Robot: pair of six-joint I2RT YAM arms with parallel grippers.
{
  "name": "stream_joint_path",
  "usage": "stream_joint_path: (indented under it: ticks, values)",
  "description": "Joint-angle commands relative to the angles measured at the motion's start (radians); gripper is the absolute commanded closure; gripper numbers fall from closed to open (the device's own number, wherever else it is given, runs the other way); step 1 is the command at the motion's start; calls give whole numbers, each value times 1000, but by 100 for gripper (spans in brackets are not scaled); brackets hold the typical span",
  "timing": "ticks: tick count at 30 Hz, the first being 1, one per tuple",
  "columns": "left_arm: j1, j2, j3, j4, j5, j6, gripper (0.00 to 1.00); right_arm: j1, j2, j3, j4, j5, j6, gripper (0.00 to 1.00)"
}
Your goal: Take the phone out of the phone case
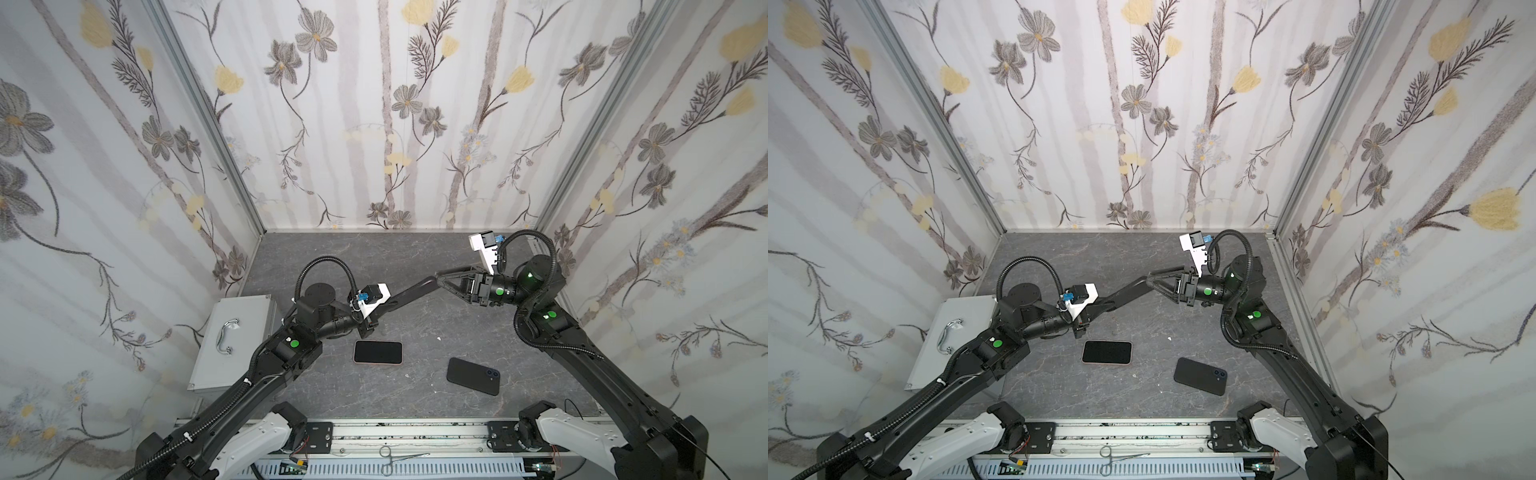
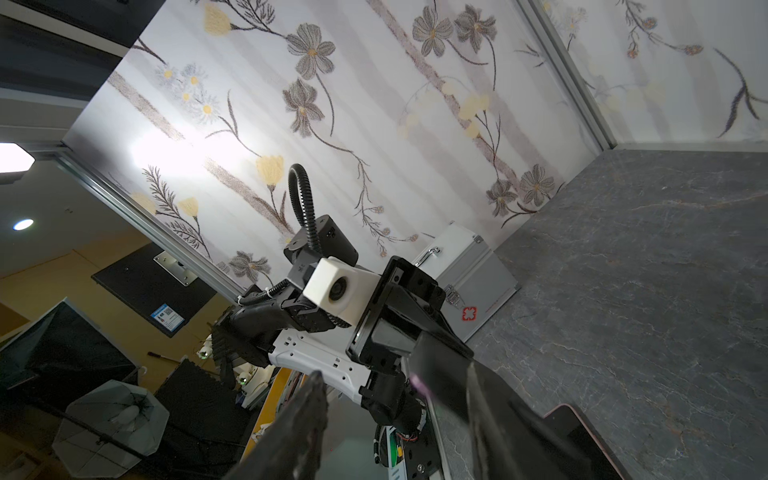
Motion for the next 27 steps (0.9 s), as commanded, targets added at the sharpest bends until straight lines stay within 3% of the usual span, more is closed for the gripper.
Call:
stream_joint_path:
  ticks: [1,4,7,14,17,20,27]
  values:
    - [0,-25,-30,149,-67,-105,100,-53,-68,-33,11,159,-36,38]
    - [0,-46,-64,221,-27,-227,100,-99,-142,-97,25,324,-106,33]
    - [-2,-43,-64,285,15,-366,100,-103,-176,-136,26,408,-190,29]
    - [-35,4,-52,546,44,-722,100,-3,-132,-129,40,293,-371,30]
    - [-64,38,-35,662,62,-832,100,66,-103,-137,105,264,-370,31]
    - [-82,57,-22,747,74,-914,100,122,-85,-150,212,246,-344,32]
    - [-97,78,13,800,115,-979,100,198,-31,-166,366,156,-305,38]
